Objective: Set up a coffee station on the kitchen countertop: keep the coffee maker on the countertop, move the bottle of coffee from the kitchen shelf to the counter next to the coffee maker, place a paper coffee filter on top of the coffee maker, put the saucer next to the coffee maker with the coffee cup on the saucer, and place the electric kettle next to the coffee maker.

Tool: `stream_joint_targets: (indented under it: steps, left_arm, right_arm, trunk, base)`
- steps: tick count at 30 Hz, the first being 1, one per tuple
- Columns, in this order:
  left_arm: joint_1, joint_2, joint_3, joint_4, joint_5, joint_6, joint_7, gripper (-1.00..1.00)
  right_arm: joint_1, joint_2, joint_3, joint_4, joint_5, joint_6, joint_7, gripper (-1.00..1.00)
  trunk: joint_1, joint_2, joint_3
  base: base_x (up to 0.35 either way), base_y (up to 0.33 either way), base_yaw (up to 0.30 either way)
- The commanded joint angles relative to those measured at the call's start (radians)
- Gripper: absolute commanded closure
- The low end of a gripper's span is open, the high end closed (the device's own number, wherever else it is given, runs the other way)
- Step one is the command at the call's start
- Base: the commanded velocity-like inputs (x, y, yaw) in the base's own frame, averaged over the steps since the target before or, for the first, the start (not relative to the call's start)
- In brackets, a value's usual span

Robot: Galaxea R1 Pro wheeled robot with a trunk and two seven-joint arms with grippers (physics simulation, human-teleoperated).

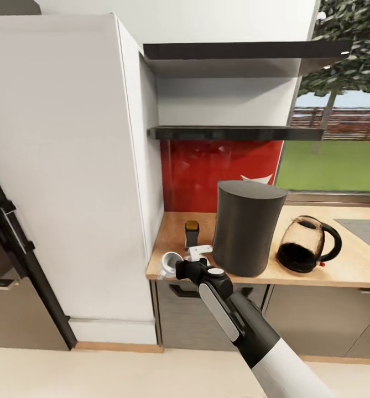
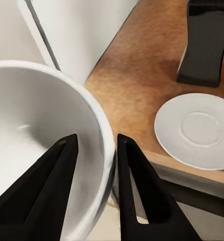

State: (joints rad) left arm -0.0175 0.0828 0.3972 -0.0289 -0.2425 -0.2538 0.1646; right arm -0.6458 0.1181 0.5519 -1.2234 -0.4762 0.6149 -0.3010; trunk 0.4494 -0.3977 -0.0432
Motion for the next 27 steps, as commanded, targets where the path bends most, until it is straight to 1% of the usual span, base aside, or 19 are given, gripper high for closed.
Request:
stream_joint_targets:
  steps: [1,5,20,27]
  left_arm:
    - [-0.001,0.0,0.006,0.001,-0.011,-0.004,0.004,-1.0]
    - [-0.001,-0.001,0.006,0.001,-0.011,-0.004,0.004,-1.0]
    - [-0.001,0.0,0.012,0.001,-0.01,-0.003,0.004,-1.0]
    - [-0.001,0.0,0.014,0.001,-0.009,-0.004,0.004,-1.0]
  right_arm:
    - [-0.002,0.0,0.002,-0.001,-0.01,0.002,-0.01,1.0]
    - [-0.002,0.0,0.002,-0.001,-0.01,0.002,-0.01,1.0]
    - [-0.002,0.0,0.002,0.0,-0.01,0.002,-0.01,1.0]
    - [-0.001,0.0,0.002,-0.001,-0.01,0.002,-0.01,1.0]
  trunk:
    - [0.001,-0.002,-0.002]
    - [0.001,-0.002,-0.002]
    - [0.001,-0.002,-0.002]
    - [0.001,-0.002,-0.002]
  base:
    - [0.0,0.021,-0.266]
    - [-0.039,0.135,-0.266]
    - [-0.14,0.24,-0.267]
    - [-0.023,0.077,-0.266]
